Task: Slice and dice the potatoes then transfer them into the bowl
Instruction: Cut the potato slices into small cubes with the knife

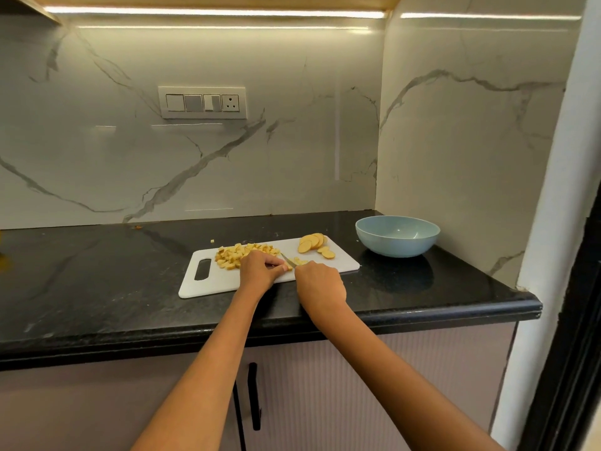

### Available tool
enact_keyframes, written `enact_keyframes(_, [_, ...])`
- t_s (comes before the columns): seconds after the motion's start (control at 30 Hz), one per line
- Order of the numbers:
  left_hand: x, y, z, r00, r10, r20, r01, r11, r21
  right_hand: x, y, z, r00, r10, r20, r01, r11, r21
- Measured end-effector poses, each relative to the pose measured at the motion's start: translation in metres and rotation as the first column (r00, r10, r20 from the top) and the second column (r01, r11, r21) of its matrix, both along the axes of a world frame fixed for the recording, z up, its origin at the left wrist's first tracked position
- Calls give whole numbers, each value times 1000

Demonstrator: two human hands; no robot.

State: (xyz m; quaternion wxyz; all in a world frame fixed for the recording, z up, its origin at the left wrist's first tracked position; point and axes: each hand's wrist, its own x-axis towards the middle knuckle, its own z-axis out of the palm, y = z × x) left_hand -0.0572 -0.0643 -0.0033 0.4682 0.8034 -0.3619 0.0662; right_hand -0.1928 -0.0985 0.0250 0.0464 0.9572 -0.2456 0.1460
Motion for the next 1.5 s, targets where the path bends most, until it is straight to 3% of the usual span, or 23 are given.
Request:
enact_keyframes(0.3, [5, -2, -1, 991, 115, -62, -121, 986, -116, -5, -6, -5, 996, -33, 87, 21, 991, 133])
enact_keyframes(0.57, [4, 0, -2, 998, 51, -35, -53, 997, -56, -8, -2, -4, 995, -9, 99, 2, 998, 66])
enact_keyframes(0.93, [7, 2, 0, 1000, 2, -28, -2, 1000, -18, 5, -6, 3, 999, 28, 24, -30, 993, 116])
enact_keyframes(1.17, [3, 4, 0, 1000, 17, 10, -17, 1000, -14, -1, -1, -3, 999, 33, -37, -34, 999, -24])
enact_keyframes(1.5, [6, 1, -2, 999, 52, -1, -52, 998, -30, 7, -18, -10, 995, -36, 90, 32, 998, 45])
